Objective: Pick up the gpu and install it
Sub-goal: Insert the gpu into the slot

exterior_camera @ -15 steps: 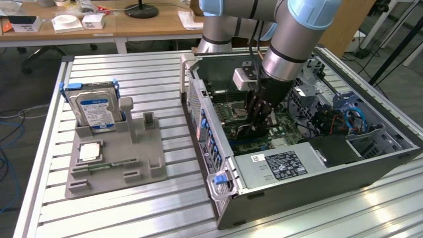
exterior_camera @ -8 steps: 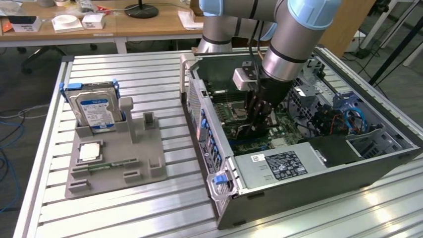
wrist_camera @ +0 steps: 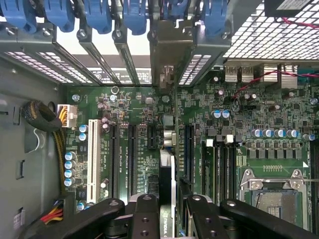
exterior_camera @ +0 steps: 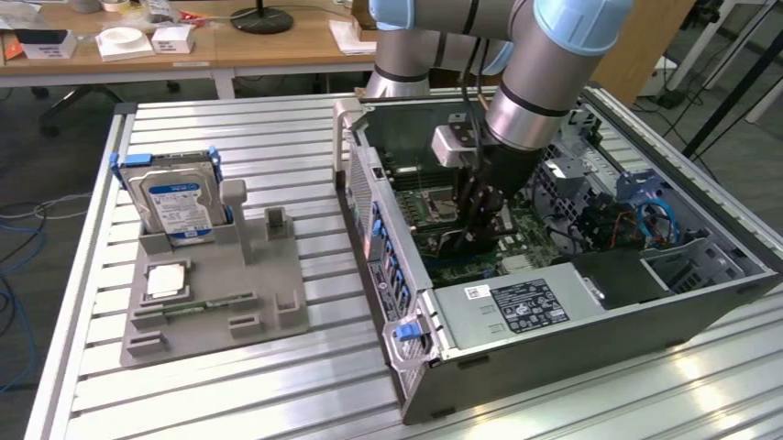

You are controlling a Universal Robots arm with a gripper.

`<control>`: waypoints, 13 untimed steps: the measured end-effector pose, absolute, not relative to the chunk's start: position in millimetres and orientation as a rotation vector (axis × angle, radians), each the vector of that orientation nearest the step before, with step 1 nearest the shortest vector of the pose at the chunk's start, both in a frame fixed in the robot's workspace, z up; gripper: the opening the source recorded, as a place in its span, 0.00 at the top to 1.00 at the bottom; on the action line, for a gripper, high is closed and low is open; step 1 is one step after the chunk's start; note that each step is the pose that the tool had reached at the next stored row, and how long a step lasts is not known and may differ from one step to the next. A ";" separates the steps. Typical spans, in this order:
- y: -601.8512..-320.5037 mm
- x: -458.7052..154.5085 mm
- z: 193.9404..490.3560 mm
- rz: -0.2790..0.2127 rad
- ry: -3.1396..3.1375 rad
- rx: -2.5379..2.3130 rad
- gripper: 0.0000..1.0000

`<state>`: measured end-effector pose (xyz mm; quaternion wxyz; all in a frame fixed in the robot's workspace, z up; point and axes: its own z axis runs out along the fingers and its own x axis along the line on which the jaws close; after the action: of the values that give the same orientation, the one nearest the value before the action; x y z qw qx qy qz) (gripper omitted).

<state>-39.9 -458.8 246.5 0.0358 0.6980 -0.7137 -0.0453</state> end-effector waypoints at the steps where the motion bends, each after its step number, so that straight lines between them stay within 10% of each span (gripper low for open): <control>1: -458.8 -39.4 246.5 -0.139 -2.193 2.144 0.74; 13: -458.9 -39.2 241.3 -0.139 -2.203 2.135 0.74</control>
<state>-39.2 -458.9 241.3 0.0355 0.6947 -0.7170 -0.0452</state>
